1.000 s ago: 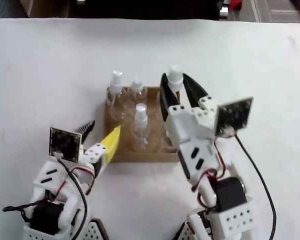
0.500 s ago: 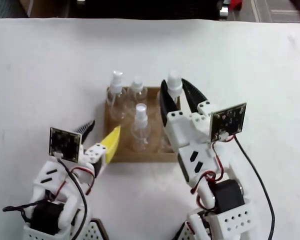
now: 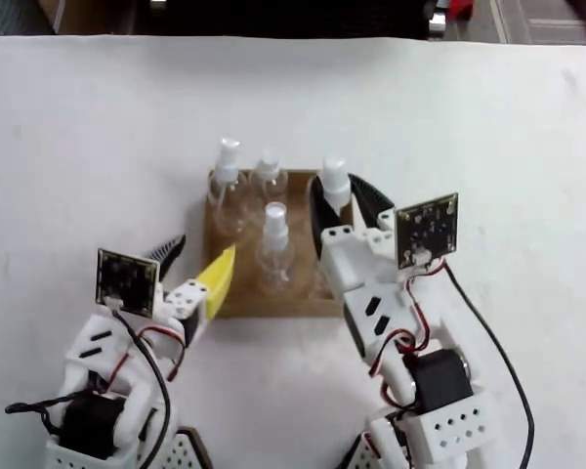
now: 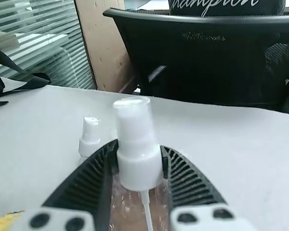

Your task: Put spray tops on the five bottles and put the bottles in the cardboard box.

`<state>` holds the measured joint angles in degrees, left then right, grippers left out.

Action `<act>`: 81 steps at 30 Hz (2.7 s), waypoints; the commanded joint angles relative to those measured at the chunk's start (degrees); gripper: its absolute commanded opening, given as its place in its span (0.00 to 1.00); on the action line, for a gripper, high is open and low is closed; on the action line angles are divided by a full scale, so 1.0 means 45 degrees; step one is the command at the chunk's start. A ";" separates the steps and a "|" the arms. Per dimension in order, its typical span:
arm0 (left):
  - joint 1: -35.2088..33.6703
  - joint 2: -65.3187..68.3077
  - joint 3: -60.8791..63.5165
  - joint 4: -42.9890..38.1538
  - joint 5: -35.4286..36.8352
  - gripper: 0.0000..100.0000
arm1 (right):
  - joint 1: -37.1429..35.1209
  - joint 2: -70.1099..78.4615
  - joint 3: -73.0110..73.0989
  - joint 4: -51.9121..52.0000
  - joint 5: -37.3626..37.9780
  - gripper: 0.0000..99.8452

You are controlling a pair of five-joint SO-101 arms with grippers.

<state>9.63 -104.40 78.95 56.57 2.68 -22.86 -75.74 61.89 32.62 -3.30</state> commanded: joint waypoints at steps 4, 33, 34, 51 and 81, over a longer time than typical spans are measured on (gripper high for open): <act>0.0010 -0.0107 -0.0391 0.0059 0.0098 0.22 | -0.0107 -0.0166 -0.0078 0.0811 0.0156 0.02; 0.0010 -0.0107 -0.0391 0.0059 0.0098 0.22 | -0.0107 -0.0166 0.0547 0.2745 0.1250 0.16; 0.0010 -0.0107 -0.0371 0.0059 0.0098 0.22 | -0.0107 -0.0166 0.0547 0.2842 0.1250 0.16; 0.0010 -0.0107 -0.0371 0.0059 0.0098 0.22 | 0.1201 -0.3096 0.0215 0.2413 0.1250 0.00; 0.0010 -0.0107 -0.0371 0.0059 0.0098 0.22 | 0.0303 -0.0908 0.0274 0.2960 0.1270 0.02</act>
<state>9.63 -104.40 78.95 56.57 2.68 -20.75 -79.16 64.79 45.63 1.71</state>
